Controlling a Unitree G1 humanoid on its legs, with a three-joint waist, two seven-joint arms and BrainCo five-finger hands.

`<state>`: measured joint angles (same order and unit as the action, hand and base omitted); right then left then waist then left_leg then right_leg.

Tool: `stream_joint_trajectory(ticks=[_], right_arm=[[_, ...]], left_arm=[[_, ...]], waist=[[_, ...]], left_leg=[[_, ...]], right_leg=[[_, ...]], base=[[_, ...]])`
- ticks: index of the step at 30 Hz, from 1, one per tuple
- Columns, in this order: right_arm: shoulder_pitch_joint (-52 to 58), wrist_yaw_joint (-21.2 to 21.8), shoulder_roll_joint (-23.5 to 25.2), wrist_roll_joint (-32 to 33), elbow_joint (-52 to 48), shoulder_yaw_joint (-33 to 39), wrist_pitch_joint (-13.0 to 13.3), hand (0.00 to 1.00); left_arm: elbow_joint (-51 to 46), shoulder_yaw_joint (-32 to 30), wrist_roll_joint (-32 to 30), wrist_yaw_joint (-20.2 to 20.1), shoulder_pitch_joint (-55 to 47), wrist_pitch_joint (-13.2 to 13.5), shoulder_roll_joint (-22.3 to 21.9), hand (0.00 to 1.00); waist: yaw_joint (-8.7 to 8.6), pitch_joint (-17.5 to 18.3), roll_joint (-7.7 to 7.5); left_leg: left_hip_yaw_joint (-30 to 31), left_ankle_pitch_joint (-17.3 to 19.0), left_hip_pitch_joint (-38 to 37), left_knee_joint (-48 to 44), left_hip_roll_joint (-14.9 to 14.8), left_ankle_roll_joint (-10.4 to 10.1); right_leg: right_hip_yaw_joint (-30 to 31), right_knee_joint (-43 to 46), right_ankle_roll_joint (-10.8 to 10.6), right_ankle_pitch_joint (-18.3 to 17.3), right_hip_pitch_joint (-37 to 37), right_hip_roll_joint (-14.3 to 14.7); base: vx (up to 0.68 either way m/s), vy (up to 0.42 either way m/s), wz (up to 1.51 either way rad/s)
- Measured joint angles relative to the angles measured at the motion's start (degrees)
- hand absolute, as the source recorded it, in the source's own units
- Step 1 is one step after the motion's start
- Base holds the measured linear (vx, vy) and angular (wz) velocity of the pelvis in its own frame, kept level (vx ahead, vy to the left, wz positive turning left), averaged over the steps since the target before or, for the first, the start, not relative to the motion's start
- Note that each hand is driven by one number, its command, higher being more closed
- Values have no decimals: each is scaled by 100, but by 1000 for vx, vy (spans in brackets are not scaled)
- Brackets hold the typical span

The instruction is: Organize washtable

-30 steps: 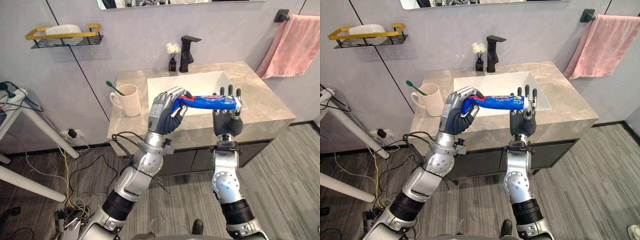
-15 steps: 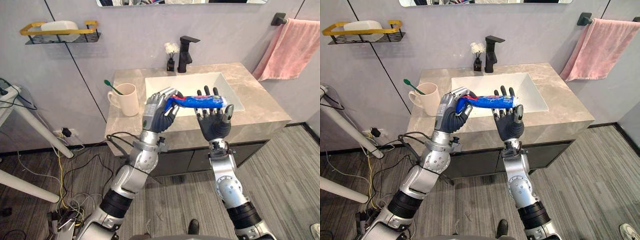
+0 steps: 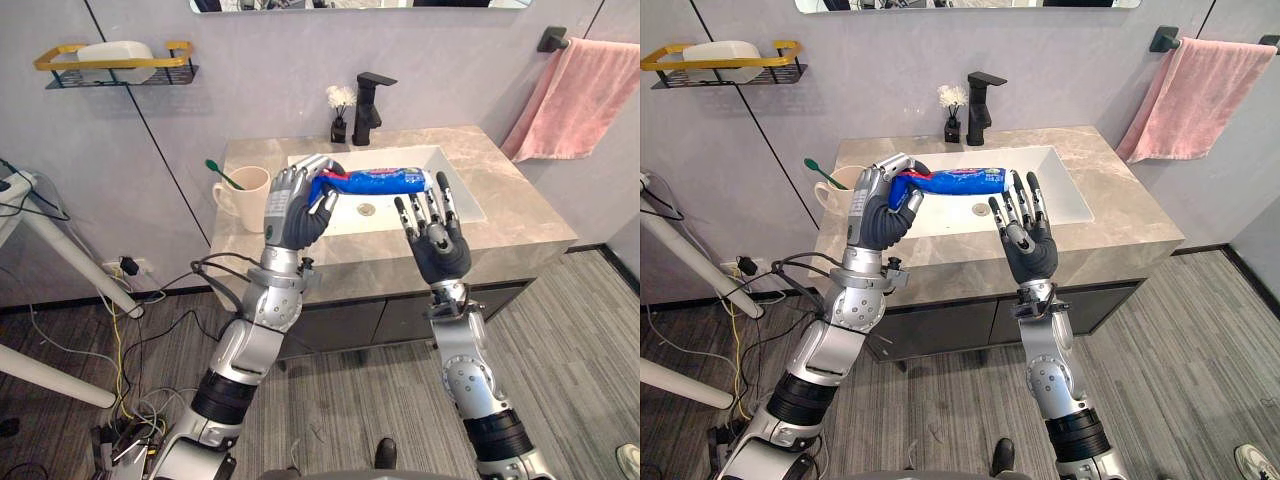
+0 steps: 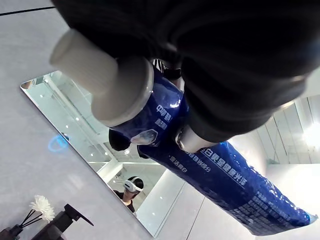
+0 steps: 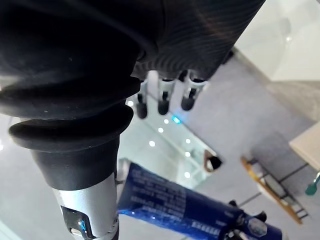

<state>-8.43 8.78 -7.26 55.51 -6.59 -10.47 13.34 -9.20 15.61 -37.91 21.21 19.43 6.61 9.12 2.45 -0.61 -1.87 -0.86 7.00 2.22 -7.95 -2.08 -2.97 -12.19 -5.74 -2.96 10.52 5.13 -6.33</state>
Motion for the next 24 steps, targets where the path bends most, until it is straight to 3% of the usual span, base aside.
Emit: stream_joint_trajectory(ticks=[7, 24], right_arm=[[-1, -19, 101, -176, -1, 0, 35, 0], [-465, -283, 432, -155, -1, -460, 253, 0]], left_arm=[[-141, 42, 8, -5, -1, 25, -7, 100], [-142, 829, 132, -236, -2, 156, -110, 100]], waist=[[5, -2, -3], [16, -19, -30]], left_leg=[[9, 0, 1, 1, 0, 0], [58, 0, 22, 0, 1, 0]], right_leg=[[-8, -1, 0, 0, -5, 0], [-49, -17, -1, -3, -12, -3]], base=[[0, 0, 0], [0, 0, 0]])
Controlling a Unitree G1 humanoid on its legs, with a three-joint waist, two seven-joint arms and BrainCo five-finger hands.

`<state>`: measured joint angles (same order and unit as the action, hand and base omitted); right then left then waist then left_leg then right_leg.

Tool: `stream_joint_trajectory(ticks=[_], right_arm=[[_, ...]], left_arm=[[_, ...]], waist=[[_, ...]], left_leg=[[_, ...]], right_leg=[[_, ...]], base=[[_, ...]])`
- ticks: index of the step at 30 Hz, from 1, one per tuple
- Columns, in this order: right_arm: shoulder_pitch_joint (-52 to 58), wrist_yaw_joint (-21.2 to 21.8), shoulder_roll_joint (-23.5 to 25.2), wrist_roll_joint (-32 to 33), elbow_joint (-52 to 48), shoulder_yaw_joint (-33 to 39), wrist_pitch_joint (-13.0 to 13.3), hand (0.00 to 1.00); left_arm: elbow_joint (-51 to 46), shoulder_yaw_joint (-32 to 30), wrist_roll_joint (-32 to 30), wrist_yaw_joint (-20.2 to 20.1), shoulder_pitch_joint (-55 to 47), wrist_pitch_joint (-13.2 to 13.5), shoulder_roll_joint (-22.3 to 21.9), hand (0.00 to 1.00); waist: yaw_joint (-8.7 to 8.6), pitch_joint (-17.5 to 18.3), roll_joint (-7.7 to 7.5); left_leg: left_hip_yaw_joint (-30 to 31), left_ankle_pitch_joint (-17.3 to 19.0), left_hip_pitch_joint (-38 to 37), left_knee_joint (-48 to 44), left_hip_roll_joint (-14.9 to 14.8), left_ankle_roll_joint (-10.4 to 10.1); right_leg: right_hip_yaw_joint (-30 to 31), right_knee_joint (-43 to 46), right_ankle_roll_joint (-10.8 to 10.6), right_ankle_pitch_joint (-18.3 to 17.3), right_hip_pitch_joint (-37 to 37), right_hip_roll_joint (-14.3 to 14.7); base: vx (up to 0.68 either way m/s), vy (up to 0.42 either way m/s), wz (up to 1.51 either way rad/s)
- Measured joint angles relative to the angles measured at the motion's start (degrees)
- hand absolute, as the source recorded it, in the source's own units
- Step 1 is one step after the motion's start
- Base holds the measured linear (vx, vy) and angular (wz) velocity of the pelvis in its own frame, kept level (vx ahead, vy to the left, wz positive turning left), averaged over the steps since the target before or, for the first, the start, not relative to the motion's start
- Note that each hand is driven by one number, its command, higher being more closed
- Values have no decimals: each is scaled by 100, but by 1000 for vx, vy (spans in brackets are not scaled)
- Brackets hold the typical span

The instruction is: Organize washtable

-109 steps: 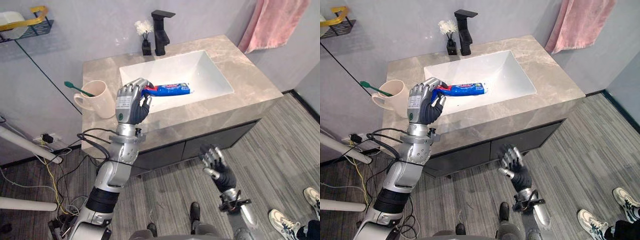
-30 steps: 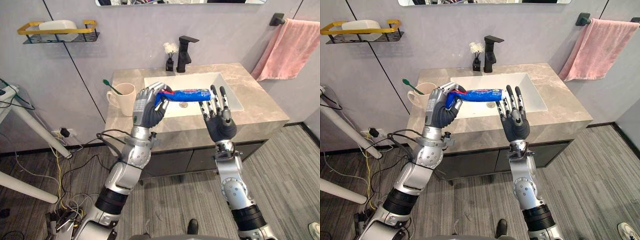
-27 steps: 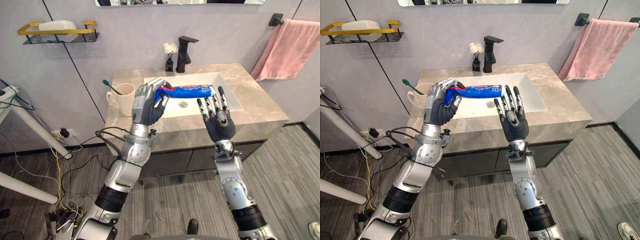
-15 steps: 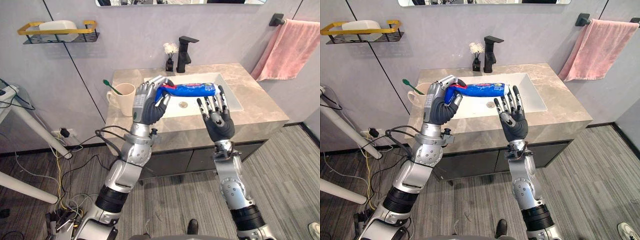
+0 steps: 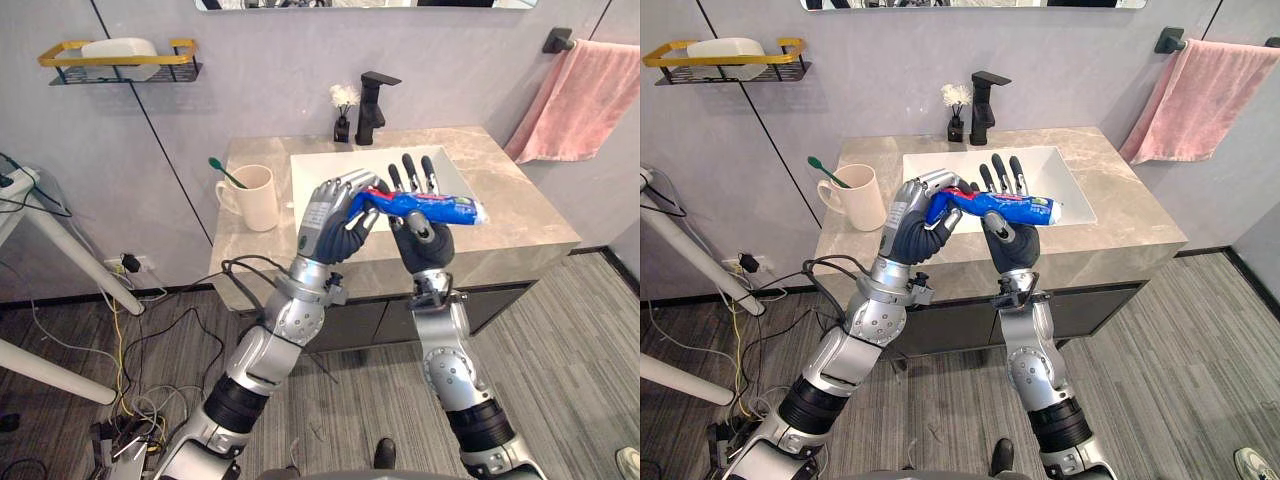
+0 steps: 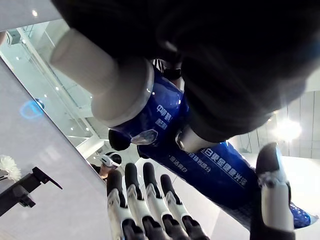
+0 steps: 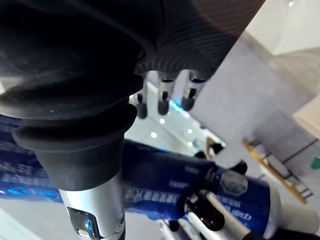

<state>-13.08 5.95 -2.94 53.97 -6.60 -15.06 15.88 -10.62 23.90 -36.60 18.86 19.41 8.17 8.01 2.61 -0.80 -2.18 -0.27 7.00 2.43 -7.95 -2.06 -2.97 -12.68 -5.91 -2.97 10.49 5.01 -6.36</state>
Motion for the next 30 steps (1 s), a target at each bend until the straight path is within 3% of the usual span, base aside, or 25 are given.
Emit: stream_joint_trajectory(ticks=[11, 22, 23, 30], right_arm=[[-57, -103, 42, -2, -59, -290, 117, 0], [-55, -130, 42, -26, -440, -254, 129, 0], [-53, -132, 42, -56, -440, -247, 129, 100], [7, -262, 164, -302, -644, -84, 131, 100]], left_arm=[[248, 100, 74, 20, 0, 24, -18, 100], [245, 130, 113, 148, -4, 218, -117, 100], [245, 130, 113, 147, -12, 224, -118, 100], [246, 145, 115, 127, -90, 353, -185, 100]], waist=[[6, -24, -42], [-10, -67, -116], [-11, -67, -116], [-8, -67, -116]], left_leg=[[22, -1, 14, 0, 3, 1], [-28, 0, 3, 6, 1, 1], [-38, 0, 2, 7, 0, 1], [-106, 2, -41, 24, -3, 2]], right_leg=[[-20, 17, -1, -1, 3, -4], [30, 16, -1, 0, 22, 1], [40, 16, -2, 0, 27, 3], [112, 16, -3, 2, 31, 11]], base=[[0, 0, 0], [0, 0, -1], [0, 0, -3], [-4, 3, -5]])
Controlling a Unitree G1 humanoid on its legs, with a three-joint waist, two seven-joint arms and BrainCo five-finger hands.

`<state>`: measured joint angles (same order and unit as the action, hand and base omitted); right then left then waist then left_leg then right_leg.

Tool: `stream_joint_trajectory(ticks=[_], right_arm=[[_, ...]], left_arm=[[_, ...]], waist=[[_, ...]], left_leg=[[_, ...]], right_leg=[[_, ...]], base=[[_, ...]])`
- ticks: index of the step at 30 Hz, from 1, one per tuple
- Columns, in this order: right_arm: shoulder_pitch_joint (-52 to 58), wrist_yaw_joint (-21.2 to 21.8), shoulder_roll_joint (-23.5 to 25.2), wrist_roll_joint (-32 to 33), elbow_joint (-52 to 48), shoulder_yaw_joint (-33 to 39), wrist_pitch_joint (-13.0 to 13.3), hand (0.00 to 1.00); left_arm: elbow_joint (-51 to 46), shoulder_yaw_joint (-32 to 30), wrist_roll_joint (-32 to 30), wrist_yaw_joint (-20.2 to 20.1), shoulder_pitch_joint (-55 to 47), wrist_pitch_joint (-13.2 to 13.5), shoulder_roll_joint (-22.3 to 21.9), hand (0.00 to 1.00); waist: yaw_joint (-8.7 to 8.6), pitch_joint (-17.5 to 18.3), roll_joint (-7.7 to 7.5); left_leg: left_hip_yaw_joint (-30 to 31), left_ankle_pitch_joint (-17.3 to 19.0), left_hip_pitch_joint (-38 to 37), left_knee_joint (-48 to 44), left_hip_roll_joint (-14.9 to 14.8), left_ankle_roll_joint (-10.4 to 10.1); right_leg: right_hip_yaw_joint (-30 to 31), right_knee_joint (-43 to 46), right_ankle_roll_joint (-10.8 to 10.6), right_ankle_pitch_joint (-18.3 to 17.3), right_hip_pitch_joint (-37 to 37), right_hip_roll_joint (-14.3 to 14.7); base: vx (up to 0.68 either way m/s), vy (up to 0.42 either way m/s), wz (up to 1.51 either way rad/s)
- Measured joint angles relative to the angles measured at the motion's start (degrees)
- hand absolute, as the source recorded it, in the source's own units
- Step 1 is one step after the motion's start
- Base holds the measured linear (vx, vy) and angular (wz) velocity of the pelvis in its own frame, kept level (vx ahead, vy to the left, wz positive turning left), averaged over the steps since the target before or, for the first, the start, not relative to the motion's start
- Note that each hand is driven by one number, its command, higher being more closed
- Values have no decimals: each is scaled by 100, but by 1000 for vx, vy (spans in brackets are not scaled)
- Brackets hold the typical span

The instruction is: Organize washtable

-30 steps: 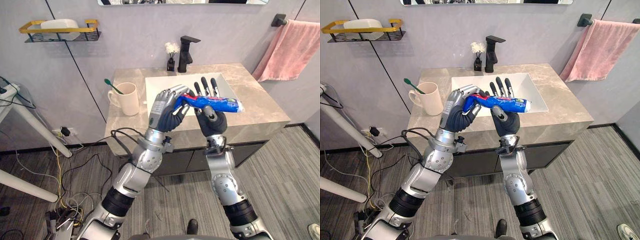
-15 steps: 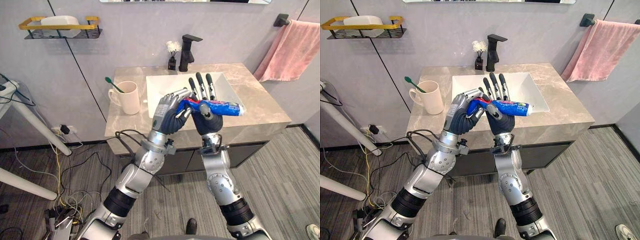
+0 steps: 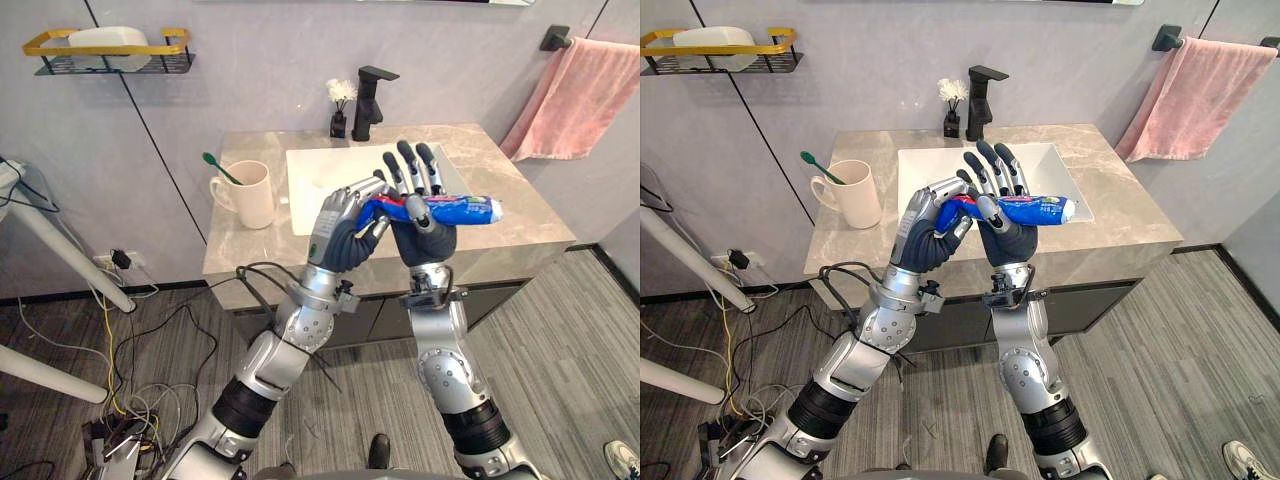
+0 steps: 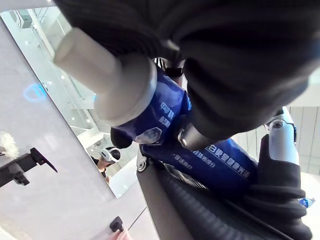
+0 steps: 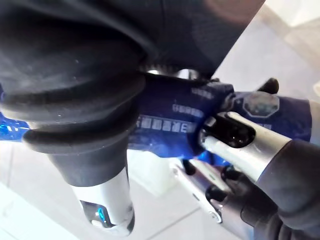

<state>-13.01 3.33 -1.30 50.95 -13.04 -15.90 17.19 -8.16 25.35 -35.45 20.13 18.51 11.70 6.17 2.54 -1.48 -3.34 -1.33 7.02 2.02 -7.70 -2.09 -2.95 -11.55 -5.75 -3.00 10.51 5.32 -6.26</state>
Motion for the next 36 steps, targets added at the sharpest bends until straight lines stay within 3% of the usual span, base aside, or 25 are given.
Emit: stream_joint_trajectory(ticks=[13, 14, 27, 31, 36], right_arm=[[5, -385, 164, -548, -138, 190, 16, 100], [5, -433, 203, -614, -138, 194, 18, 100], [4, -593, 259, -900, -136, 436, 19, 100], [-16, -596, 272, -1077, -137, 838, 38, 100], [-24, -720, 179, -1091, -141, 1798, 377, 100]], left_arm=[[123, 108, 1, 2, -208, 114, -149, 100], [132, 107, 1, 4, -208, 112, -152, 0], [204, -186, 91, -3, -330, 91, -248, 0], [195, -588, 99, 11, -611, -40, -268, 0], [85, -1449, 155, 161, -848, -316, -227, 0]], waist=[[-2, -14, 20], [-2, -16, 23], [6, -81, 117], [33, -83, 121], [135, -83, 122]], left_leg=[[-32, 1, -20, 3, 2, 0], [-31, 1, -20, 3, 2, 0], [54, 1, -91, 12, 4, 0], [102, 0, -85, 22, 5, 0], [205, -3, -69, 26, 14, 0]], right_leg=[[42, -11, -5, -2, 1, 0], [41, -3, -5, -2, 1, 0], [-62, 2, -18, -14, -123, -9], [-106, -3, -28, -31, -138, -11], [-215, 1, -19, -51, -171, -25]], base=[[-4, 2, -2], [0, 0, 0], [0, 0, 3], [-12, 4, 6], [1, 6, 9]])
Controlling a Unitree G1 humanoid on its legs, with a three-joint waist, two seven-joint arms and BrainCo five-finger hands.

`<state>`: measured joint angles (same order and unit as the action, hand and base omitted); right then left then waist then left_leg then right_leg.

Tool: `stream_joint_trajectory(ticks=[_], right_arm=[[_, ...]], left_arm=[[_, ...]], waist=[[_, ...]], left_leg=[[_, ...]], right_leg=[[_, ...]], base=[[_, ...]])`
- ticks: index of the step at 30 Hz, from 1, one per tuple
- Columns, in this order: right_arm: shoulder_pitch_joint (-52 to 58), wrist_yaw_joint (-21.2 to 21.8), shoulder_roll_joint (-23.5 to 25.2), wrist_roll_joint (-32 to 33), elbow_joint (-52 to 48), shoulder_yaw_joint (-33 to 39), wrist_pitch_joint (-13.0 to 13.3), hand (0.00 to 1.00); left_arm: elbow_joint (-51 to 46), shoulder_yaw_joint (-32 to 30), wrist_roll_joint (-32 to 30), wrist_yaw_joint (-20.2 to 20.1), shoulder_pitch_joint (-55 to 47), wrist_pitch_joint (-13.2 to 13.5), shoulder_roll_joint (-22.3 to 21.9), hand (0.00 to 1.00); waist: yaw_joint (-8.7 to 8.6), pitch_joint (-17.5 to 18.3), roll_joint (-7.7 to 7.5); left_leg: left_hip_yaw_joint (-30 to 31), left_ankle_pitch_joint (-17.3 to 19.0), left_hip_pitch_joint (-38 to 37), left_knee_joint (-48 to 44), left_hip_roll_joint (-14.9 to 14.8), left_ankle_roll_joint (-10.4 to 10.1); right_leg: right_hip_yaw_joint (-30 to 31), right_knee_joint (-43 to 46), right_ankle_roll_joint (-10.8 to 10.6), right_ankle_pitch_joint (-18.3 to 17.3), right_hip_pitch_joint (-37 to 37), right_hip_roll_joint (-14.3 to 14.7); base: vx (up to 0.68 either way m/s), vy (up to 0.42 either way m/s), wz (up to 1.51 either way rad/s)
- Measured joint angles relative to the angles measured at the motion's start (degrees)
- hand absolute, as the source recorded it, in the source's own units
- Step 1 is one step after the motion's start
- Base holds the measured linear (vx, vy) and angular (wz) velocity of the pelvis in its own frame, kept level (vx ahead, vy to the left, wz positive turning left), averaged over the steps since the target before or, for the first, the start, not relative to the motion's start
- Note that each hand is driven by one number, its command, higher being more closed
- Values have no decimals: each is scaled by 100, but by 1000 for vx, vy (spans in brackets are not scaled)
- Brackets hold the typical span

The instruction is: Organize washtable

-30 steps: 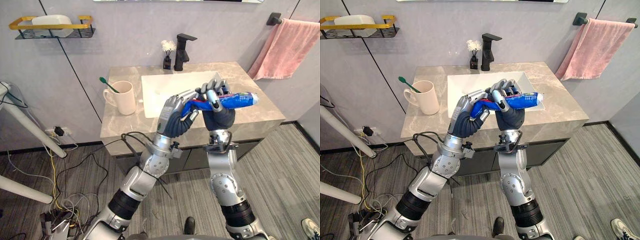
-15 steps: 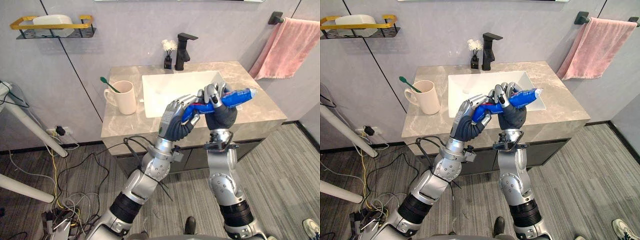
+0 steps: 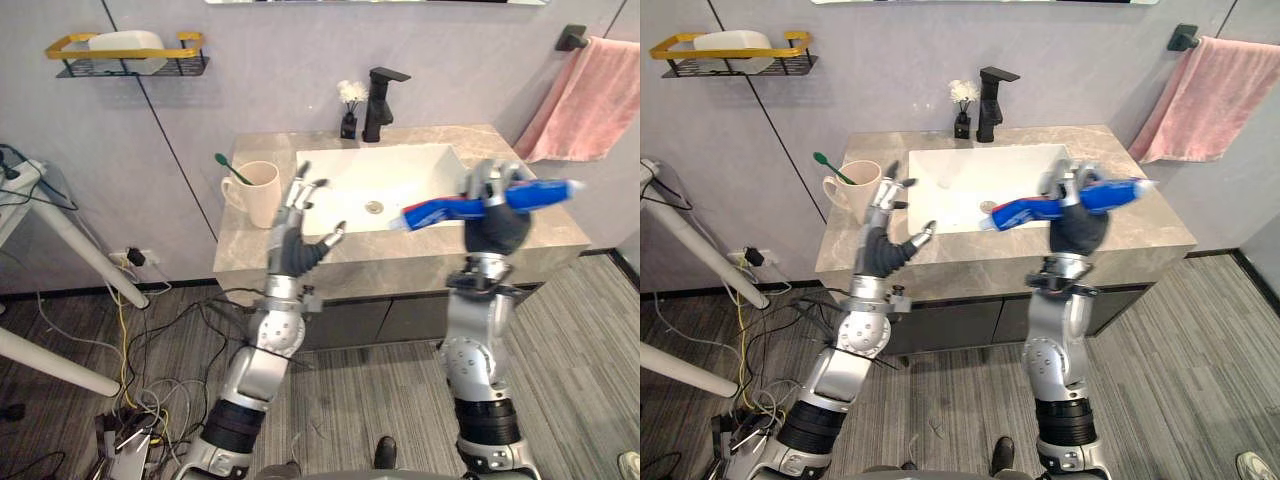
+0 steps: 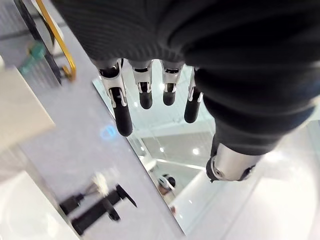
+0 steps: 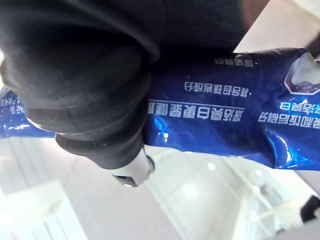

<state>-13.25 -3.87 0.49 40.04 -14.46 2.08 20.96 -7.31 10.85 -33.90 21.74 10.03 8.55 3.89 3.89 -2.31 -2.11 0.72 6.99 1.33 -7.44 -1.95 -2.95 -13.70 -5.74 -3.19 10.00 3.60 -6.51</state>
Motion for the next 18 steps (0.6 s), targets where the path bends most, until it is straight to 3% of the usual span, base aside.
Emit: stream_joint_trajectory(ticks=[10, 13, 16, 18], right_arm=[[-1022, -216, -237, 199, 285, 518, 244, 100], [-1702, -592, -744, 208, 635, 940, 362, 100], [-2566, -885, -1291, 189, 1054, 1034, 389, 100], [-3041, -1055, -1729, 10, 1292, 1028, 390, 100]], left_arm=[[-473, -106, 109, 78, -396, -39, -104, 0], [-477, 5, 184, 32, -804, -14, -118, 0], [-483, 144, 385, -69, -1355, 83, -23, 0], [-478, 395, 521, -297, -1687, 106, -10, 0]], waist=[[91, -17, -31], [324, -79, -134], [405, -148, -259], [549, -196, -356]], left_leg=[[408, -183, 53, 146, 104, 45], [545, -195, 190, 178, 112, 29], [707, -336, 216, 356, 115, -5], [809, -346, 277, 344, 110, -18]], right_leg=[[-427, 2, -44, -43, -131, -129], [-605, -6, -70, -77, -140, -156], [-764, -3, -131, -154, -135, -167], [-866, 1, -105, -164, -130, -148]], base=[[-8, 6, 24], [-77, -11, 33], [-7, -17, 34], [33, -16, 27]])
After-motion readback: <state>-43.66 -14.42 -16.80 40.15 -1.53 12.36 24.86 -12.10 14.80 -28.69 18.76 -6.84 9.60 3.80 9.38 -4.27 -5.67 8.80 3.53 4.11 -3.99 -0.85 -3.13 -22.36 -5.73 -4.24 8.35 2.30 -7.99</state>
